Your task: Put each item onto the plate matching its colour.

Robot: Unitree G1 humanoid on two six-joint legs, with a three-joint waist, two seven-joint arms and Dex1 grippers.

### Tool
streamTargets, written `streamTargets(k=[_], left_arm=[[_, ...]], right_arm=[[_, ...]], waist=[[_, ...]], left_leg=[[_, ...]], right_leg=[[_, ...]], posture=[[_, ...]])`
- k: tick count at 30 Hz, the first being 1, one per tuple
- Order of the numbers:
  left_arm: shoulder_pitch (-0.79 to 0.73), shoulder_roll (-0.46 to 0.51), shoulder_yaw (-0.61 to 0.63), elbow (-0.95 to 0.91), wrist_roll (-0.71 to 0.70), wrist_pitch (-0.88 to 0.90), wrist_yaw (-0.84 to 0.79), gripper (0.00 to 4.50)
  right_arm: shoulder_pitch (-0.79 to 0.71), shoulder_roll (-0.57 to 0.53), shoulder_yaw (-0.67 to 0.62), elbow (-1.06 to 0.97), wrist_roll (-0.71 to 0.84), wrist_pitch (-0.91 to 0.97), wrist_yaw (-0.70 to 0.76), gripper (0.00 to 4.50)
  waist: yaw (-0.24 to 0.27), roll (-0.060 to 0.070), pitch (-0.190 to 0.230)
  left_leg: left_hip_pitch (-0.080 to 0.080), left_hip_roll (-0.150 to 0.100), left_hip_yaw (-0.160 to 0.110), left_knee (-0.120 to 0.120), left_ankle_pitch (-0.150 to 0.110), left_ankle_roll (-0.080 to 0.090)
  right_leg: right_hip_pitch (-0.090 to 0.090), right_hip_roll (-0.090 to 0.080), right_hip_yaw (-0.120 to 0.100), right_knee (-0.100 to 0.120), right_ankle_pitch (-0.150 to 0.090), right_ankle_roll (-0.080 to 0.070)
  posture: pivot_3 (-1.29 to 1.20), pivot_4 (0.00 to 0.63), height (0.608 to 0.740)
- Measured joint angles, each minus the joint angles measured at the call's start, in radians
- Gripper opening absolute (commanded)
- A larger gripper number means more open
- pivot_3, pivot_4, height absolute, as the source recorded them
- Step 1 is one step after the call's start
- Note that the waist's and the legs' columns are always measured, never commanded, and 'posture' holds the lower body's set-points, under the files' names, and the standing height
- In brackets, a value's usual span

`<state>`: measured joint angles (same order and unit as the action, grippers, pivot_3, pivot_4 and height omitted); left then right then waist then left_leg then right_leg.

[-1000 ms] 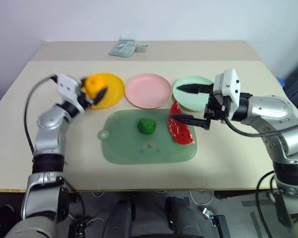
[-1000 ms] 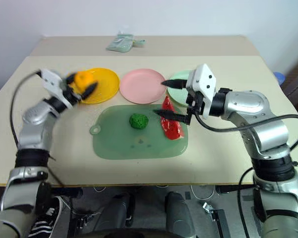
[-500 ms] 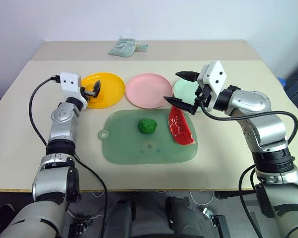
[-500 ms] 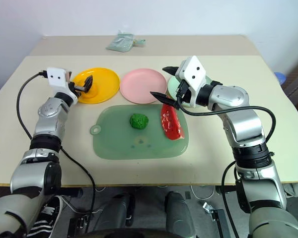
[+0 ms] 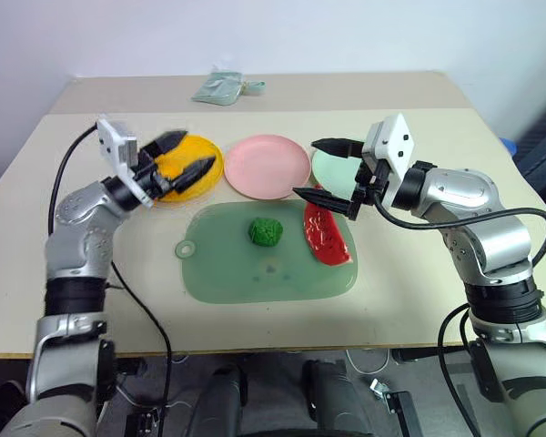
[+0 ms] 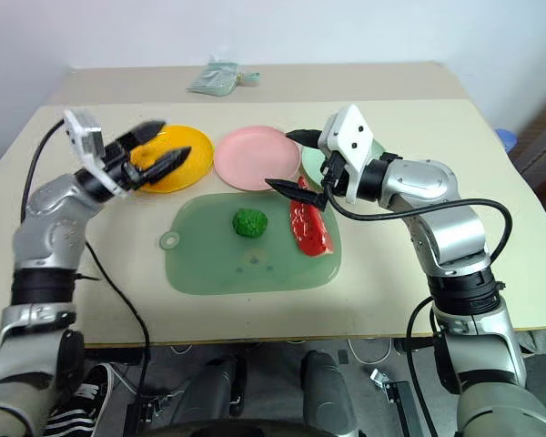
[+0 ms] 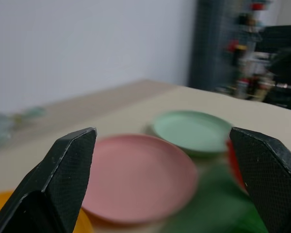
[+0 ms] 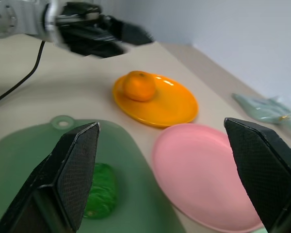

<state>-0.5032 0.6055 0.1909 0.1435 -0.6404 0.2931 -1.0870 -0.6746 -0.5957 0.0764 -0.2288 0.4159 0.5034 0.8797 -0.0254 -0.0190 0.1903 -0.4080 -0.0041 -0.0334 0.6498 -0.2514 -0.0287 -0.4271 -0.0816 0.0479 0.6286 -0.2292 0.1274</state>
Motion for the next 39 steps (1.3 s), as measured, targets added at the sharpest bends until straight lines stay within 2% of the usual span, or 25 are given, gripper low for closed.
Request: streamTargets(k=[3, 8, 16, 23, 33, 36, 38, 39], left_arm=[[0.077, 0.049, -0.001, -0.08, -0.04, 0.053, -0.092, 4.48], [0.145, 0.118, 0.0, -0.127, -0.024, 0.066, -0.135, 4.48], [0.196, 0.129, -0.002, -0.208, -0.023, 0.086, -0.146, 4.48], [0.26, 0.154, 0.001, -0.231, 0.009, 0.027, -0.175, 4.48], [0.283, 0.155, 0.018, -0.236, 0.019, -0.013, -0.163, 4.48], [0.301, 0.156, 0.029, -0.236, 0.021, -0.024, -0.155, 4.5], [0.304, 0.156, 0.033, -0.237, 0.02, -0.025, -0.149, 4.5], [0.305, 0.156, 0.033, -0.237, 0.02, -0.025, -0.148, 4.5]], right_arm=[[-0.01, 0.006, 0.053, -0.011, -0.023, 0.017, 0.003, 4.21], [-0.011, 0.024, 0.098, -0.011, -0.041, 0.038, -0.001, 4.21], [-0.008, 0.023, 0.118, -0.011, -0.074, 0.036, 0.007, 4.21], [-0.017, 0.1, 0.29, 0.007, -0.229, 0.108, -0.092, 4.21], [-0.1, 0.136, 0.432, 0.198, -0.376, 0.172, -0.078, 4.21], [-0.1, 0.14, 0.435, 0.218, -0.385, 0.186, -0.056, 3.35], [-0.1, 0.143, 0.439, 0.225, -0.398, 0.182, -0.048, 2.37], [-0.1, 0.147, 0.437, 0.227, -0.4, 0.179, -0.048, 2.04]], waist=[[0.005, 0.0, 0.0], [0.014, 0.0, 0.0], [0.005, 0.0, 0.0], [0.005, 0.0, 0.0], [0.006, 0.0, 0.0], [0.005, 0.0, 0.0], [0.006, 0.0, 0.0], [0.006, 0.0, 0.0]], left_leg=[[0.0, 0.0, 0.0, 0.0, 0.0, 0.0], [0.0, 0.0, 0.0, 0.001, 0.0, 0.0], [0.0, 0.0, 0.0, 0.0, 0.0, 0.0], [0.0, 0.0, 0.0, 0.0, 0.0, 0.0], [0.0, 0.0, 0.0, 0.0, 0.0, 0.0], [0.0, 0.0, 0.0, 0.0, 0.0, 0.0], [0.0, 0.0, 0.0, 0.0, 0.0, 0.0], [0.0, 0.0, 0.0, 0.0, 0.0, 0.0]], right_leg=[[0.0, 0.0, 0.0, 0.0, 0.0, 0.0], [0.0, 0.0, 0.0, 0.0, 0.0, 0.0], [0.0, 0.0, 0.0, 0.0, 0.0, 0.0], [-0.001, 0.0, 0.0, 0.0, 0.0, -0.001], [-0.001, 0.0, 0.0, 0.0, 0.0, -0.001], [-0.001, 0.0, 0.0, 0.0, 0.0, -0.001], [-0.001, 0.0, 0.0, 0.0, 0.0, -0.001], [-0.001, 0.0, 0.0, 0.0, 0.0, -0.001]], posture=[[0.0, 0.15, 0.74], [0.0, 0.15, 0.74], [0.0, 0.15, 0.74], [0.0, 0.15, 0.74], [0.0, 0.15, 0.74], [0.0, 0.15, 0.74], [0.0, 0.15, 0.74], [0.0, 0.15, 0.74]])
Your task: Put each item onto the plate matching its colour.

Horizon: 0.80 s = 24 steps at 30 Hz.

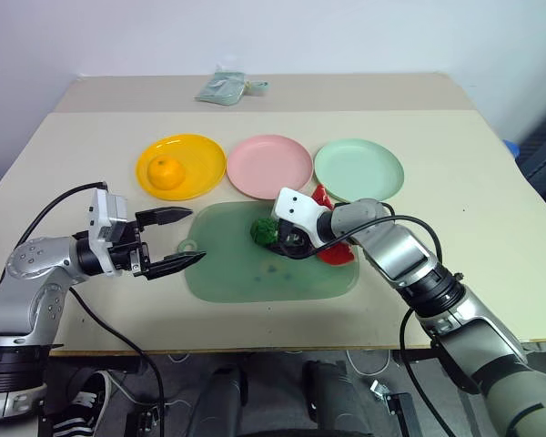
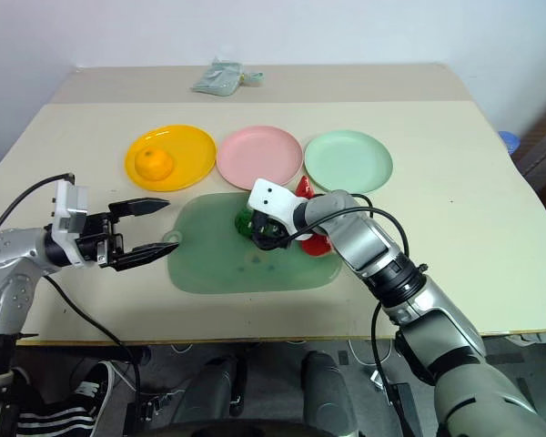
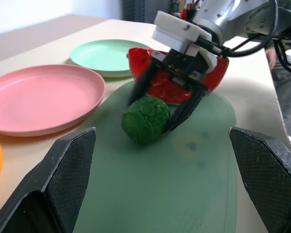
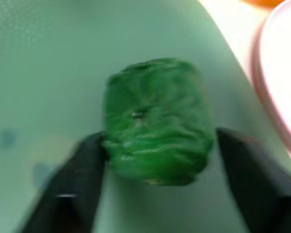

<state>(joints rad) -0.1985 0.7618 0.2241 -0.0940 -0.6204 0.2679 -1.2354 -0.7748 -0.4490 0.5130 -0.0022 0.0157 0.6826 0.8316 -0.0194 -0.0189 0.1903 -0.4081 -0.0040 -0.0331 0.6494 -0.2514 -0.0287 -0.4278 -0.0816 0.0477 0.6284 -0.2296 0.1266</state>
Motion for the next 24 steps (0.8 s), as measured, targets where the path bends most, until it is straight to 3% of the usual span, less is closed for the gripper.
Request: streamTargets(k=[3, 9, 15, 22, 24], left_arm=[[0.001, -0.002, 0.007, -0.005, -0.004, 0.003, 0.015, 4.5], [-0.042, -0.039, 0.022, 0.008, -0.021, 0.003, 0.061, 4.5], [-0.091, -0.077, 0.027, 0.048, -0.012, -0.039, 0.097, 4.5], [-0.095, -0.087, 0.025, 0.063, 0.001, -0.061, 0.096, 4.5], [-0.102, -0.087, 0.025, 0.063, -0.001, -0.059, 0.092, 4.5]], right_arm=[[-0.006, 0.067, -0.075, 0.003, 0.053, 0.035, -0.008, 2.04], [-0.147, 0.186, -0.397, -0.003, 0.254, 0.121, -0.091, 2.04], [-0.213, 0.122, -0.561, 0.331, 0.169, -0.093, -0.337, 2.04], [-0.173, 0.039, -0.542, 0.622, 0.042, -0.193, -0.433, 2.04], [-0.158, 0.047, -0.542, 0.637, 0.044, -0.198, -0.434, 3.02]], waist=[[-0.001, 0.0, 0.0], [0.007, 0.0, 0.0], [0.005, -0.001, -0.001], [-0.029, 0.0, 0.0], [-0.038, 0.001, 0.001]], left_leg=[[0.0, 0.0, 0.0, 0.0, 0.0, 0.0], [0.0, 0.0, -0.001, 0.0, 0.0, 0.0], [0.0, -0.001, 0.0, -0.001, 0.0, 0.0], [0.0, 0.0, 0.001, -0.004, 0.0, 0.0], [0.0, 0.0, 0.001, -0.004, 0.0, 0.0]], right_leg=[[0.0, 0.0, 0.0, 0.0, 0.0, 0.0], [0.0, 0.0, 0.0, 0.0, 0.0, 0.0], [0.001, -0.001, 0.0, 0.0, 0.0, 0.0], [-0.002, 0.0, 0.001, 0.0, 0.0, -0.001], [-0.002, 0.0, 0.001, 0.0, 0.0, -0.001]], posture=[[0.0, 0.15, 0.74], [0.0, 0.15, 0.74], [0.0, 0.15, 0.74], [0.0, 0.15, 0.74], [0.0, 0.15, 0.74]])
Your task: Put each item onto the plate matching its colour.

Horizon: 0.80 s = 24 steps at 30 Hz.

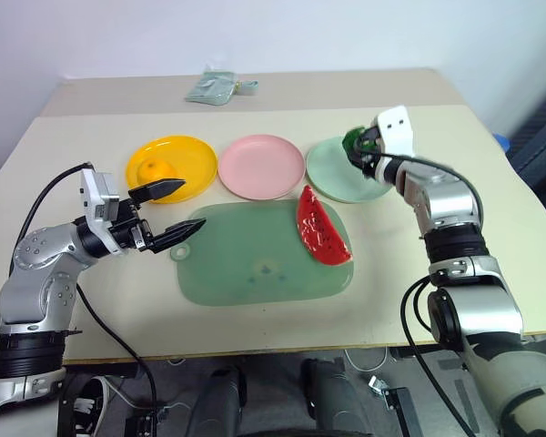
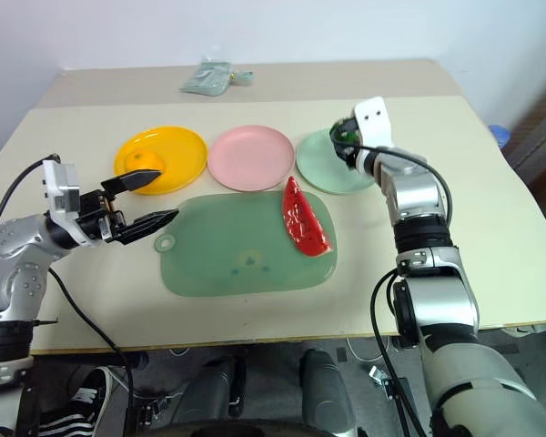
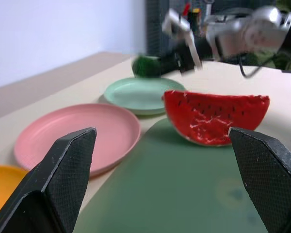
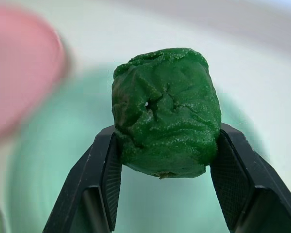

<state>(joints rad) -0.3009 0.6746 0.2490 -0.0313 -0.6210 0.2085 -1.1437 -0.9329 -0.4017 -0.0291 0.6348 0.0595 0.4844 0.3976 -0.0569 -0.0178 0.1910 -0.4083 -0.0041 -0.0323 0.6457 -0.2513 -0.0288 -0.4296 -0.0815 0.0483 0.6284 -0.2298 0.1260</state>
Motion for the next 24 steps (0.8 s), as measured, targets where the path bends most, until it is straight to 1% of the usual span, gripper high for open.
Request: streamTargets(k=[1, 3, 4, 8, 12, 15, 16, 19, 22, 24], left_arm=[[-0.001, 0.001, 0.0, 0.0, -0.001, 0.003, -0.006, 4.5], [-0.001, 0.01, 0.0, 0.005, -0.001, 0.006, -0.025, 4.5], [-0.001, 0.02, 0.0, 0.014, -0.001, 0.006, -0.035, 4.5], [-0.001, 0.035, 0.004, 0.041, -0.001, 0.006, -0.067, 4.5], [-0.001, 0.035, 0.004, 0.063, -0.003, 0.005, -0.108, 4.5], [-0.002, 0.034, 0.003, 0.083, -0.002, 0.0, -0.128, 4.5], [-0.007, 0.032, 0.002, 0.1, -0.001, -0.004, -0.137, 4.5], [-0.015, 0.025, -0.002, 0.137, 0.001, -0.023, -0.156, 4.5], [-0.027, 0.012, -0.005, 0.164, 0.003, -0.042, -0.169, 4.5], [-0.043, 0.006, -0.015, 0.181, 0.006, -0.048, -0.181, 4.5]], right_arm=[[0.0, 0.005, -0.001, -0.001, 0.003, -0.002, 0.001, 3.37], [0.0, 0.005, 0.001, -0.005, 0.001, -0.011, 0.002, 4.37], [0.0, 0.002, 0.003, -0.005, -0.003, -0.013, 0.001, 4.45], [0.001, 0.001, -0.026, -0.048, 0.015, 0.04, -0.015, 4.45], [0.009, -0.002, -0.081, -0.206, 0.072, 0.198, -0.042, 4.45], [0.008, -0.008, -0.123, -0.377, 0.127, 0.417, -0.066, 4.45], [0.005, -0.02, -0.126, -0.445, 0.145, 0.527, -0.07, 4.45], [-0.014, -0.082, -0.106, -0.601, 0.192, 0.765, -0.051, 4.45], [-0.067, -0.086, -0.103, -0.744, 0.263, 1.003, -0.037, 4.45], [-0.094, -0.086, -0.074, -0.806, 0.331, 1.093, -0.037, 4.45]], waist=[[-0.003, 0.0, 0.0], [-0.006, 0.0, 0.0], [-0.007, 0.0, 0.0], [-0.005, 0.0, 0.0], [-0.003, 0.0, 0.0], [0.001, 0.0, 0.0], [0.005, 0.0, 0.0], [0.013, 0.0, 0.0], [0.013, 0.0, 0.0], [0.013, 0.0, 0.0]], left_leg=[[0.0, 0.0, 0.0, 0.0, 0.0, 0.0], [0.0, 0.0, 0.0, 0.0, 0.0, 0.0], [0.0, 0.0, 0.0, 0.0, 0.0, 0.0], [0.0, 0.0, 0.0, 0.0, 0.0, 0.0], [0.0, 0.0, -0.001, 0.0, 0.0, 0.0], [0.0, 0.0, -0.001, 0.0, 0.0, 0.0], [0.0, 0.0, -0.001, 0.0, 0.0, 0.0], [0.0, 0.0, -0.001, 0.001, 0.0, 0.0], [0.0, 0.0, -0.001, 0.001, 0.0, 0.0], [0.0, 0.0, -0.001, 0.001, 0.0, 0.0]], right_leg=[[0.0, 0.0, 0.0, 0.0, 0.0, 0.0], [0.0, 0.0, 0.0, 0.0, 0.0, 0.0], [0.0, 0.0, 0.0, 0.0, 0.0, 0.0], [0.0, 0.0, 0.0, 0.0, 0.0, 0.0], [0.0, 0.0, 0.0, 0.0, 0.0, 0.0], [0.0, 0.0, 0.0, 0.0, 0.0, 0.0], [0.0, 0.0, 0.0, 0.0, 0.0, 0.0], [0.0, 0.0, 0.0, 0.0, 0.0, 0.0], [0.0, 0.0, 0.0, 0.0, 0.0, 0.0], [0.0, 0.0, 0.0, 0.0, 0.0, 0.0]], posture=[[0.0, 0.15, 0.74], [0.0, 0.15, 0.74], [0.0, 0.15, 0.74], [0.0, 0.15, 0.74], [0.0, 0.15, 0.74], [0.0, 0.15, 0.74], [0.0, 0.15, 0.74], [0.0, 0.15, 0.74], [0.0, 0.15, 0.74], [0.0, 0.15, 0.74]])
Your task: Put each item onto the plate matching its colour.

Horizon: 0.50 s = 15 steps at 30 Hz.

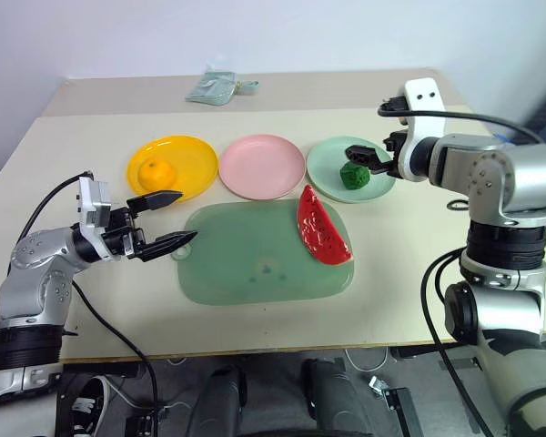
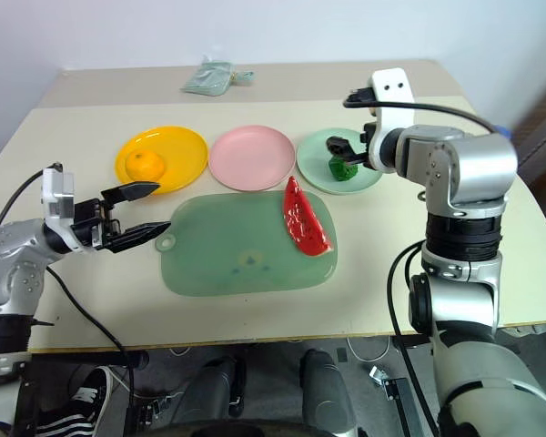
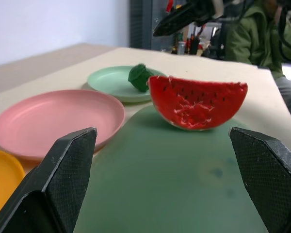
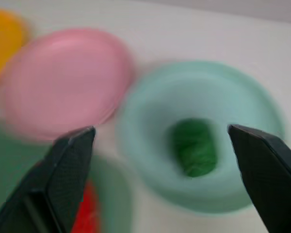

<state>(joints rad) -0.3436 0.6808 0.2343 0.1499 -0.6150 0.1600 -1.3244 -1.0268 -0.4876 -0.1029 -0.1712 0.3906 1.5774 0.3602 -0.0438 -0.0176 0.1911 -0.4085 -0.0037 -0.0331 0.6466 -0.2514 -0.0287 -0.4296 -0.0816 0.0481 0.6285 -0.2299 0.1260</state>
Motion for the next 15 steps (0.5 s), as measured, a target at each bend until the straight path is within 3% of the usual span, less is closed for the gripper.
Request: streamTargets(k=[9, 15], left_arm=[[-0.016, -0.016, -0.017, 0.035, 0.016, -0.023, -0.017, 4.5], [0.004, -0.015, -0.016, 0.03, 0.017, -0.031, -0.013, 4.5]], right_arm=[[0.106, 0.006, 0.138, -0.029, 0.344, 0.031, -0.26, 4.45], [0.115, -0.025, 0.133, 0.021, 0.572, 0.03, -0.455, 4.45]], waist=[[0.002, -0.001, 0.0], [-0.001, -0.001, 0.0]], left_leg=[[-0.001, 0.0, 0.0, 0.0, 0.0, 0.0], [-0.001, 0.0, 0.0, 0.0, 0.0, 0.0]], right_leg=[[0.0, -0.001, 0.0, 0.0, 0.0, 0.0], [0.0, 0.0, 0.0, 0.0, 0.0, 0.0]], posture=[[0.0, 0.15, 0.74], [0.0, 0.15, 0.74]])
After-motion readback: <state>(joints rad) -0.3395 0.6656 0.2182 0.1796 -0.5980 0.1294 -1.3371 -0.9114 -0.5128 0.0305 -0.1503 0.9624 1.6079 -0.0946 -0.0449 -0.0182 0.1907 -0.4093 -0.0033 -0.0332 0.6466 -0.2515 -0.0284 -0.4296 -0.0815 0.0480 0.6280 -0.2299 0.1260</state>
